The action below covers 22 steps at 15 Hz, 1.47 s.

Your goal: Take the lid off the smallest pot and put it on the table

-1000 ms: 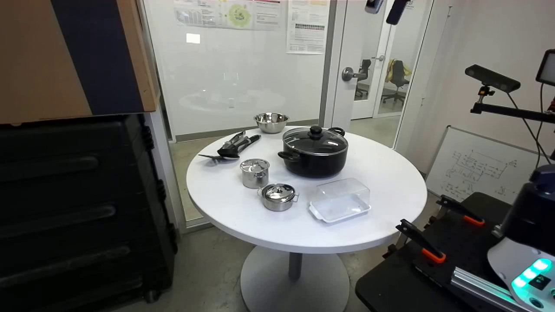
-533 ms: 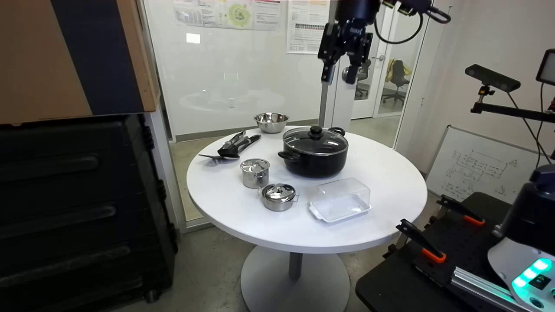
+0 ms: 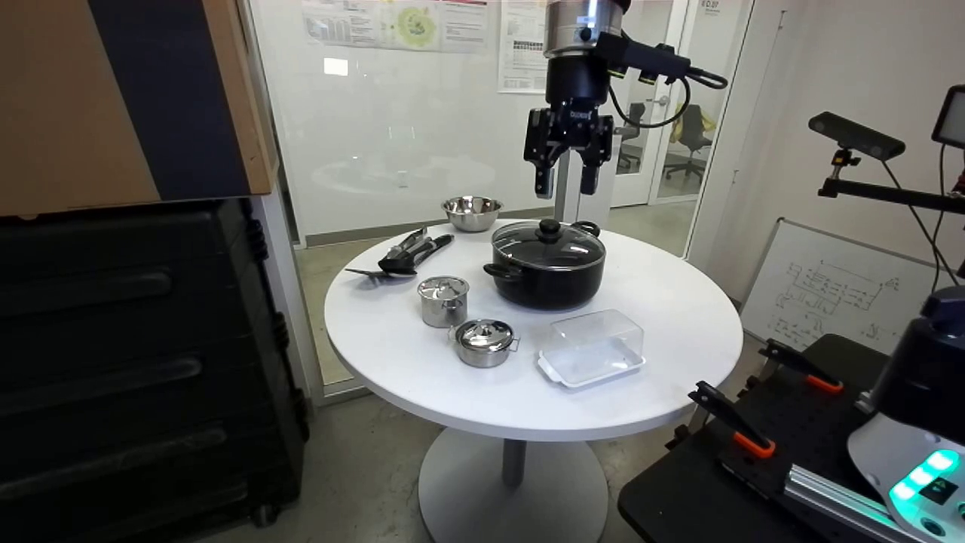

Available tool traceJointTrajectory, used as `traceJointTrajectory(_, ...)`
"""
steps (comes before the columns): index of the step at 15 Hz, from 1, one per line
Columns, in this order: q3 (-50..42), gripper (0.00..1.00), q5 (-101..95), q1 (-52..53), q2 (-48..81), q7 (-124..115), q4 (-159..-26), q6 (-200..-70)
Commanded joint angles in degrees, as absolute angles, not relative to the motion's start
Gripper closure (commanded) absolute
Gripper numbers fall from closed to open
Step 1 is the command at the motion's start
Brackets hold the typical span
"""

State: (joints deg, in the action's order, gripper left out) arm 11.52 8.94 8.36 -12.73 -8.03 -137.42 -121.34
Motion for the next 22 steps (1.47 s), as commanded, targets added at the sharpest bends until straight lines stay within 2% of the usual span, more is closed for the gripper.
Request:
traceJointTrajectory(1,11.04,0.00,8.81,8.91,-12.72,-8.14,-137.38,-121.28)
traceJointTrajectory(6,12.20,0.00,6.50,9.00,-10.36,-10.31,-137.51,-123.09)
traceJointTrajectory(13,14.09,0.00,-1.86,10.40,2.63,-18.14,-136.15,-135.58)
traceJointTrajectory(17,12.67,0.00,-9.63,12.61,10.95,-23.58,-133.90,-142.02)
traceJointTrajectory(22,8.67,0.00,-15.45,16.91,21.01,-28.12,-127.58,-143.12)
